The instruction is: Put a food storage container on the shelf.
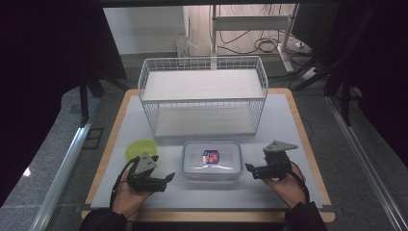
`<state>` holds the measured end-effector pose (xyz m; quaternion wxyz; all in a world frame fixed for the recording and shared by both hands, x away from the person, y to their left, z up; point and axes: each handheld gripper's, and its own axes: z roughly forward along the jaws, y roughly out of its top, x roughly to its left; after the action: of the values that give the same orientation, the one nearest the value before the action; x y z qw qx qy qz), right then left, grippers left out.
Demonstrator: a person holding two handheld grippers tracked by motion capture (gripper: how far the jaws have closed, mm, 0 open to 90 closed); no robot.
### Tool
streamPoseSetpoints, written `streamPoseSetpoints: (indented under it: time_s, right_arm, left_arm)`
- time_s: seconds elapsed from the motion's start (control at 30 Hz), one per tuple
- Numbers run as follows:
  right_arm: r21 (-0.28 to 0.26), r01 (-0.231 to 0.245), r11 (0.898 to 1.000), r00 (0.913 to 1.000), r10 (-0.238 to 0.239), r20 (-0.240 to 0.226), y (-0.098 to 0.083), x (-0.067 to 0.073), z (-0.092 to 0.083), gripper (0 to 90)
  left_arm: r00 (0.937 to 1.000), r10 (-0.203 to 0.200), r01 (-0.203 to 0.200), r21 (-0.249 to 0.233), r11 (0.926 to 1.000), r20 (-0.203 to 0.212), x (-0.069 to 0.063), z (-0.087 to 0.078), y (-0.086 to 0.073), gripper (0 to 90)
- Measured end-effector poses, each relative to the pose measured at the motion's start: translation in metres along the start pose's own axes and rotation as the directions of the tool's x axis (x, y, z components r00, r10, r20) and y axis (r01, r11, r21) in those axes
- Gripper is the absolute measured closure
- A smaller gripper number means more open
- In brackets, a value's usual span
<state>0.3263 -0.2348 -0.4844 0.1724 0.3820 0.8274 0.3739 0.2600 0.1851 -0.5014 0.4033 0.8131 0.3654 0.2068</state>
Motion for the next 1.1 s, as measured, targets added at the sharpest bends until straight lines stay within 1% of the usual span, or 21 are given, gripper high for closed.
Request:
streamPoseSetpoints:
  time_s: [0.23,0.37,0.4,0.43,0.47,0.5,0.53,0.6,0.63,0.67,0.73,0.77,0.8,0.83,0.87,0.93,0.97,1.0,1.03,1.07,1.1]
  right_arm:
    - [0.001,-0.008,1.0,0.9999,0.008,-0.013,0.001,0.0,-0.003,18.5]
    - [-0.003,0.016,1.0,0.9997,-0.016,-0.017,0.004,0.003,-0.006,27.2]
    - [0.002,0.029,1.0,0.9994,-0.029,-0.021,0.005,0.004,-0.006,31.9]
    - [0.002,0.029,1.0,0.9994,-0.029,-0.021,0.005,0.004,-0.006,31.9]
    - [0.001,0.033,0.999,0.9991,-0.032,-0.028,0.006,0.005,-0.006,33.9]
    - [-0.004,0.026,1.0,0.9988,-0.026,-0.041,0.006,0.005,-0.007,34.1]
    - [-0.012,0.019,1.0,0.9984,-0.02,-0.052,0.007,0.005,-0.007,34.1]
    - [-0.024,0.011,1.0,0.9974,-0.012,-0.072,0.01,0.007,-0.007,33.5]
    - [-0.024,0.011,1.0,0.9974,-0.012,-0.072,0.01,0.007,-0.007,33.5]
    - [-0.029,0.0,1.0,0.9953,-0.003,-0.097,0.012,0.008,-0.005,31.6]
    - [-0.025,-0.016,1.0,0.991,0.013,-0.133,0.015,0.011,-0.002,28.9]
    - [-0.025,-0.016,1.0,0.991,0.013,-0.133,0.015,0.011,-0.002,28.9]
    - [-0.007,-0.026,1.0,0.9838,0.024,-0.178,0.017,0.013,0.003,24.2]
    - [-0.007,-0.026,1.0,0.9838,0.024,-0.178,0.017,0.013,0.003,24.2]
    - [0.036,-0.037,0.999,0.9744,0.044,-0.221,0.018,0.014,0.01,19.8]
    - [0.068,-0.067,0.995,0.96,0.083,-0.267,0.018,0.013,0.016,16.1]
    - [0.068,-0.067,0.995,0.96,0.083,-0.267,0.018,0.013,0.016,16.1]
    - [0.087,-0.092,0.992,0.947,0.114,-0.3,0.018,0.01,0.021,13.6]
    - [0.087,-0.092,0.992,0.947,0.114,-0.3,0.018,0.01,0.021,13.6]
    - [0.103,-0.114,0.988,0.9337,0.142,-0.329,0.019,0.007,0.026,12.9]
    - [0.103,-0.114,0.988,0.9337,0.142,-0.329,0.019,0.007,0.026,12.9]
  left_arm:
    - [0.9997,-0.018,0.017,0.003,0.9998,0.018,0.003,0.001,0.001,22.1]
    - [0.9997,-0.01,0.01,0.002,0.9999,0.021,0.004,0.003,0.005,30.5]
    - [0.9988,-0.019,0.018,0.007,0.9998,0.046,0.006,0.006,0.006,31.8]
    - [0.9988,-0.019,0.018,0.007,0.9998,0.046,0.006,0.006,0.006,31.9]
    - [0.9948,-0.052,0.051,0.013,0.9986,0.088,0.01,0.011,0.009,31.6]
    - [0.9948,-0.052,0.051,0.013,0.9986,0.088,0.01,0.011,0.009,30.5]
    - [0.9867,-0.097,0.097,0.009,0.9952,0.13,0.015,0.017,0.013,28.8]
    - [0.9739,-0.139,0.14,0.008,0.9902,0.18,0.019,0.023,0.018,23.8]
    - [0.9739,-0.139,0.14,0.008,0.9902,0.18,0.019,0.023,0.018,22.1]
    - [0.9605,-0.166,0.167,0.013,0.9858,0.223,0.021,0.029,0.023,20.7]
    - [0.9494,-0.18,0.177,0.033,0.9836,0.257,0.021,0.037,0.027,17.6]
    - [0.9494,-0.18,0.177,0.033,0.9836,0.257,0.021,0.037,0.027,15.6]
    - [0.9366,-0.189,0.182,0.053,0.9819,0.295,0.021,0.045,0.03,13.5]
    - [0.9366,-0.189,0.182,0.053,0.9819,0.295,0.021,0.045,0.03,12.8]
    - [0.9268,-0.199,0.185,0.072,0.98,0.319,0.02,0.052,0.033,12.3]
    - [0.9221,-0.206,0.186,0.092,0.9783,0.328,0.019,0.058,0.036,11.5]
    - [0.9221,-0.206,0.186,0.092,0.9783,0.328,0.019,0.058,0.036,10.3]
    - [0.9068,-0.229,0.203,0.109,0.9731,0.354,0.02,0.065,0.037,9.3]
    - [0.9068,-0.229,0.203,0.109,0.9731,0.354,0.02,0.065,0.037,8.5]
    - [0.8901,-0.252,0.218,0.132,0.9671,0.38,0.021,0.071,0.039,7.3]
    - [0.8901,-0.252,0.218,0.132,0.9671,0.38,0.021,0.071,0.039,6.6]
